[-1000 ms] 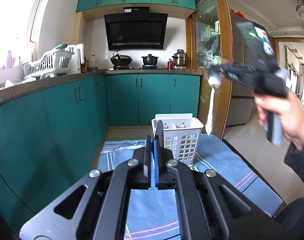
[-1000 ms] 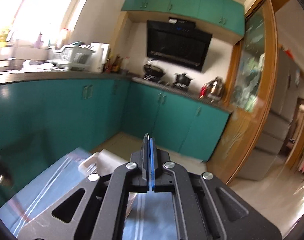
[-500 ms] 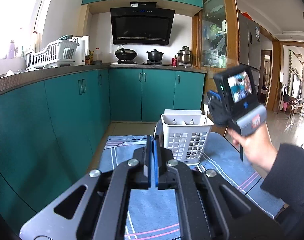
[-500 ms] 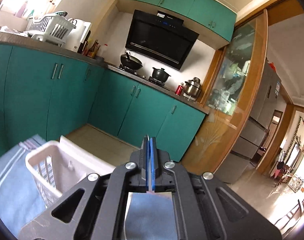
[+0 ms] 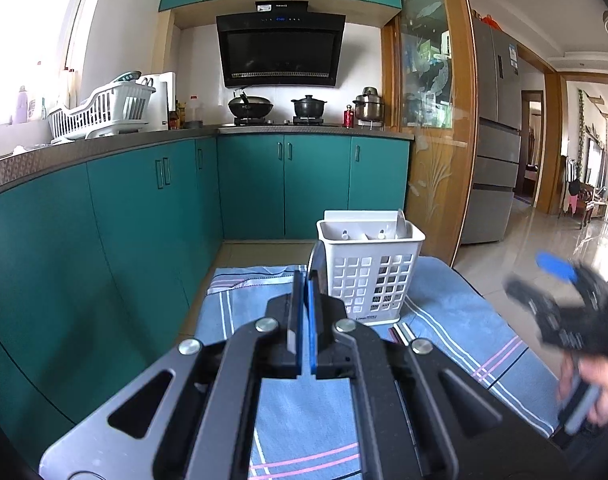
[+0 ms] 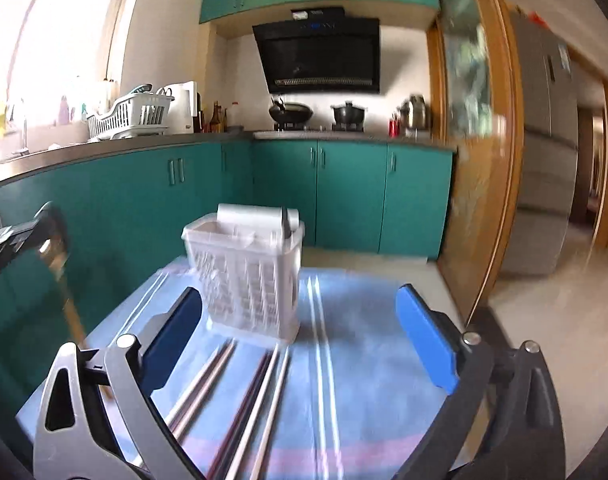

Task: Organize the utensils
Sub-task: 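Carry the gold-handled spoon over the white caddy and release it with the left tool, then lower the left tool onto the chopsticks and grasp a white chopstick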

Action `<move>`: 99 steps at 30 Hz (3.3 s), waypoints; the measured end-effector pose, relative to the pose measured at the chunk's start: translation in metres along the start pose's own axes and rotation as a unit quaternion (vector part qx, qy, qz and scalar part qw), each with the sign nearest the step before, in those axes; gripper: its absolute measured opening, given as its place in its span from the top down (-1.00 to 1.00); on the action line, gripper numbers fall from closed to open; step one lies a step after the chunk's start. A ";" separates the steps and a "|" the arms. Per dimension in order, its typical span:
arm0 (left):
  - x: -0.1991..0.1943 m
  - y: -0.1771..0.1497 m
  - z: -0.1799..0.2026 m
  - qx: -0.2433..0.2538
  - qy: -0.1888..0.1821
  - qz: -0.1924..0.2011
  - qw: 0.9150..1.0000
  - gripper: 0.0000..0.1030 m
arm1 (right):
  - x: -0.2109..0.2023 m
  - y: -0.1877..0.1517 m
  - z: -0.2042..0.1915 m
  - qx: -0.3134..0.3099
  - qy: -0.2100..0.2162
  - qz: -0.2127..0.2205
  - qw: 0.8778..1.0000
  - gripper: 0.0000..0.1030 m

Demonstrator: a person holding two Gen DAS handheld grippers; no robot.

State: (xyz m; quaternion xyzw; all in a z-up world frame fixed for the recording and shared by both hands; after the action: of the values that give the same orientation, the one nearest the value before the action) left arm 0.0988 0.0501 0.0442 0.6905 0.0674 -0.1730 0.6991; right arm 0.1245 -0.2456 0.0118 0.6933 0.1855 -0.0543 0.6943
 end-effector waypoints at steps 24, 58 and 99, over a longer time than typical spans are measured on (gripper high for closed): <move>0.020 0.086 0.045 0.034 -0.015 -0.007 0.999 0.97 | -0.005 -0.017 0.033 0.034 0.036 -0.067 0.997 -0.87; 0.079 0.039 0.026 -0.020 0.033 -0.040 0.998 -0.80 | 0.011 -0.020 0.048 0.056 0.041 -0.087 0.994 -0.87; 0.067 -0.090 0.058 -0.012 -0.022 -0.199 0.980 -0.15 | 0.008 -0.034 0.025 0.019 0.016 -0.105 0.994 -0.87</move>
State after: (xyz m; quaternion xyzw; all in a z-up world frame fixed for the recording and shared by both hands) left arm 0.1229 -0.0163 -0.0607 0.6506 0.1901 -0.3235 0.6602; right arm 0.1253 -0.2693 -0.0234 0.6835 0.2673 -0.1199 0.6686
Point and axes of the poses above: each gripper's, at about its wrist camera, not at the fingertips, and x roughly the way its jaws point, z to its right, y to its top, the point moved 3 cm from there along x, roughly the way its jaws point, and after that the axes turned 4 degrees about -y, right-handed, at the moved point
